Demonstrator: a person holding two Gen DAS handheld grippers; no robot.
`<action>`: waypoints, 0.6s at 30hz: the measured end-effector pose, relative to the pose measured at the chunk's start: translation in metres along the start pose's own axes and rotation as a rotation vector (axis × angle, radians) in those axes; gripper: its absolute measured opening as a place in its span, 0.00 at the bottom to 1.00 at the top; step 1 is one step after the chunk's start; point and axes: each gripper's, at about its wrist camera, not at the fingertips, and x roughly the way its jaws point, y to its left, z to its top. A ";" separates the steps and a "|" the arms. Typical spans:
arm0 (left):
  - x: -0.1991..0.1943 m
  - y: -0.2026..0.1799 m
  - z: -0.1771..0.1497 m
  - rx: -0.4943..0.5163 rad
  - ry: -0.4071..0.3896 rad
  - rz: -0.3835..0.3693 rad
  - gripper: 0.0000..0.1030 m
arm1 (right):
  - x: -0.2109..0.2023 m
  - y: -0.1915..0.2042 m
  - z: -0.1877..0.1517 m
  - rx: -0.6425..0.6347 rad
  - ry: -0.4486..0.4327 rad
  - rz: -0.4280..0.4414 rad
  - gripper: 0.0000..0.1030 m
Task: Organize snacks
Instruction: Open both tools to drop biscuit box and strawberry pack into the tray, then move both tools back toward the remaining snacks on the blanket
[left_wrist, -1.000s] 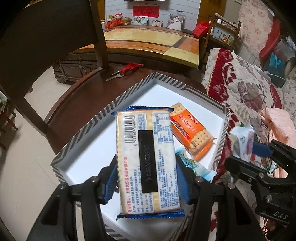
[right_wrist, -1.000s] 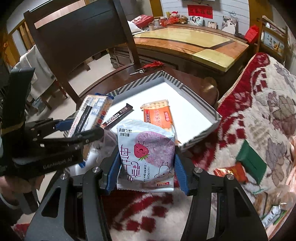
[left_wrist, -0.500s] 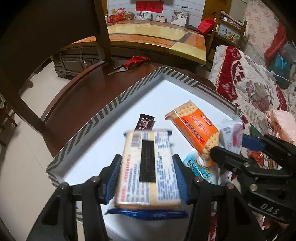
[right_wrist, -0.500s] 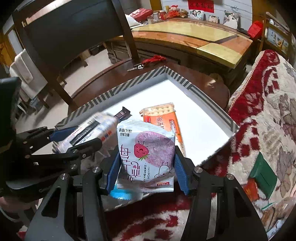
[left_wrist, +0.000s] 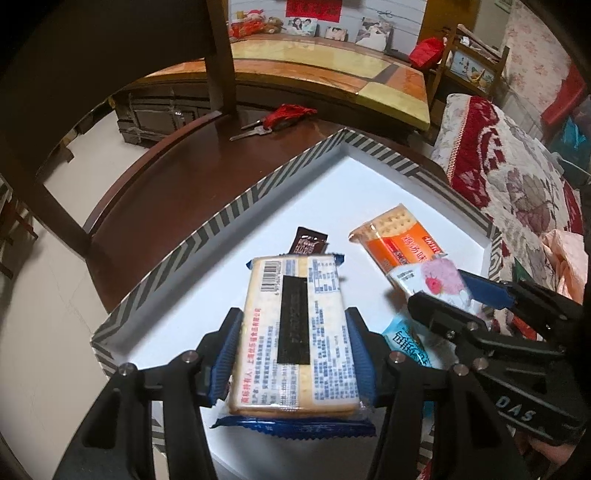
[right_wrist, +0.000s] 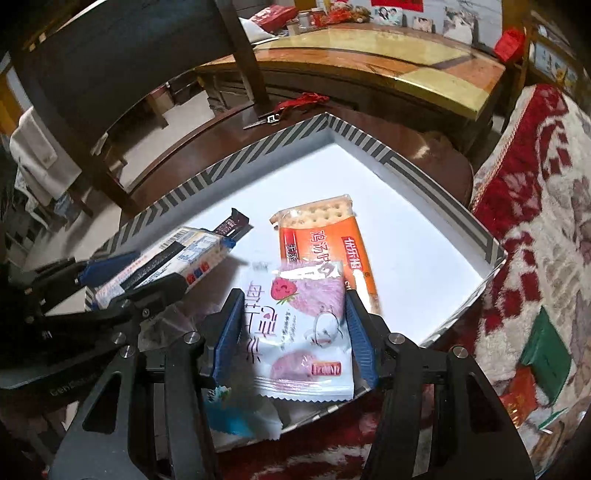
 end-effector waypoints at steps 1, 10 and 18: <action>0.001 0.000 0.000 -0.004 0.003 0.003 0.59 | 0.000 -0.001 0.000 0.014 -0.002 0.008 0.55; -0.014 -0.002 -0.006 -0.014 -0.024 0.011 0.77 | -0.030 -0.009 -0.011 0.106 -0.063 0.073 0.56; -0.039 -0.026 -0.019 0.022 -0.065 -0.031 0.84 | -0.076 -0.022 -0.046 0.146 -0.127 0.071 0.56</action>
